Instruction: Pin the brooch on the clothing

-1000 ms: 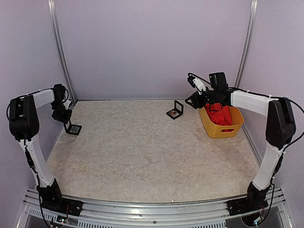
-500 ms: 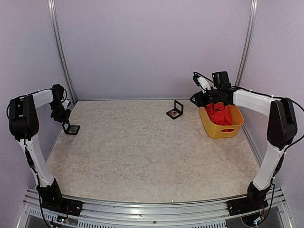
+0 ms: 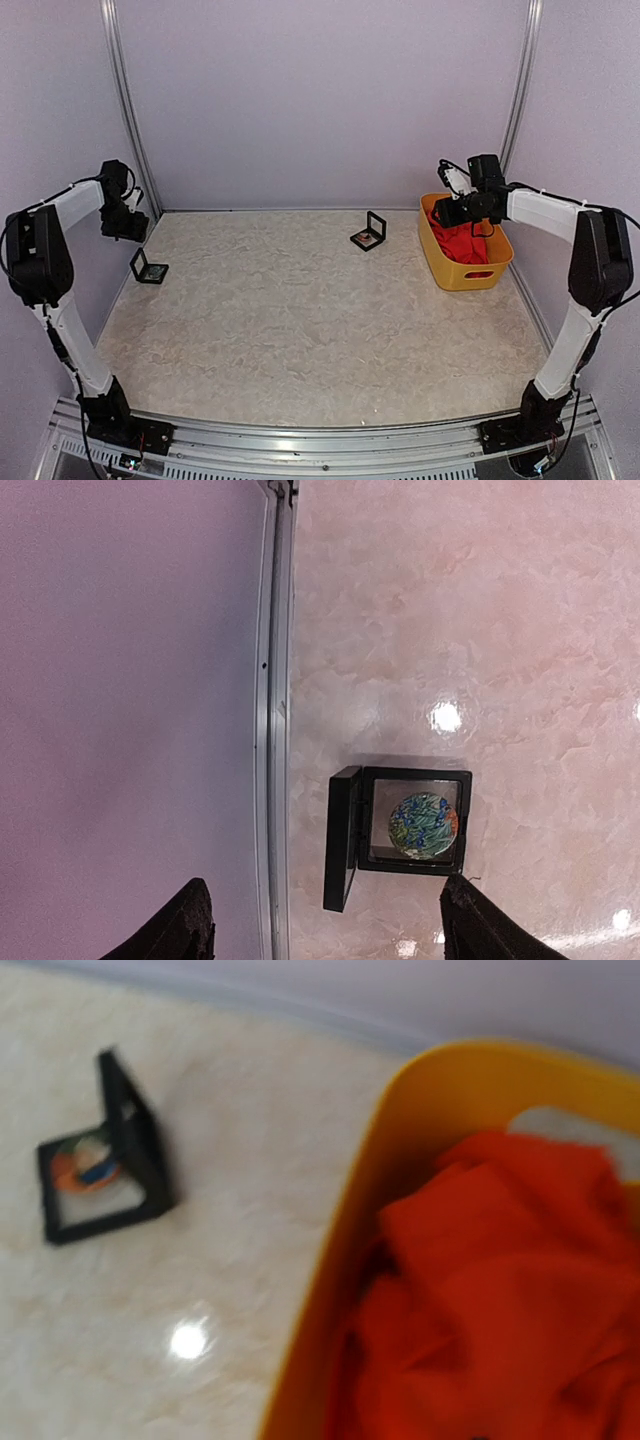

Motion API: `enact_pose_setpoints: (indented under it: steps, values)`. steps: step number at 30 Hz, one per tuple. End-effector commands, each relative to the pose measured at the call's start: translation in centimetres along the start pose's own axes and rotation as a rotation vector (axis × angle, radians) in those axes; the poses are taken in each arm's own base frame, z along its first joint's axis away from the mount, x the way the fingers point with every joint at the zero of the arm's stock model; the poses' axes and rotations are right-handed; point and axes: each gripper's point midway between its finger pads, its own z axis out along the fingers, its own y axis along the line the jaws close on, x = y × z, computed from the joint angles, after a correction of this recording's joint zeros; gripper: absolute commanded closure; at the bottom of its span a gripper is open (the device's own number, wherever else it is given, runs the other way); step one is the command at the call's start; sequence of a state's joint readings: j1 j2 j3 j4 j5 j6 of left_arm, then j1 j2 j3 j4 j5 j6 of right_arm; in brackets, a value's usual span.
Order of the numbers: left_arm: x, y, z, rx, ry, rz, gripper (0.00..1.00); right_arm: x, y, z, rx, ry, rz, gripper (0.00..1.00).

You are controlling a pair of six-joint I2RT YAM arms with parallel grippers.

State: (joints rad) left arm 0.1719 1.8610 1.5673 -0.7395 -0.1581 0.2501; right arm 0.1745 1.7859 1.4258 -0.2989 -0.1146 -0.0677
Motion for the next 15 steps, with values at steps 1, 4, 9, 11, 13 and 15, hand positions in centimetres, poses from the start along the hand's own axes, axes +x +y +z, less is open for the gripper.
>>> enact_pose_setpoints:
  steps: [1, 4, 9, 11, 13, 15]
  values:
    - [-3.6, -1.7, -5.8, -0.018, -0.212, 0.025, 0.26, 3.9, 2.1, 1.5, -0.062, 0.103, 0.053, 0.44]
    - [-3.8, -4.1, -8.0, 0.02, -0.285, 0.05, 0.25, 4.6, 3.2, 2.2, -0.073, 0.124, 0.044, 0.49]
    - [-3.8, -9.1, -10.7, 0.189, -0.421, 0.052, 0.25, 6.0, 2.8, 3.9, -0.026, 0.171, 0.041, 0.63]
    - [-3.6, -10.4, -11.5, 0.215, -0.451, 0.058, 0.25, 6.0, 2.0, 4.2, 0.018, 0.165, 0.039, 0.65]
    - [-3.3, -11.8, -12.2, 0.252, -0.468, 0.081, 0.25, 5.9, 0.9, 4.4, 0.066, 0.159, 0.068, 0.67]
    - [-2.9, -12.4, -12.2, 0.252, -0.46, 0.1, 0.25, 5.7, -0.4, 4.6, 0.115, 0.15, 0.079, 0.7]
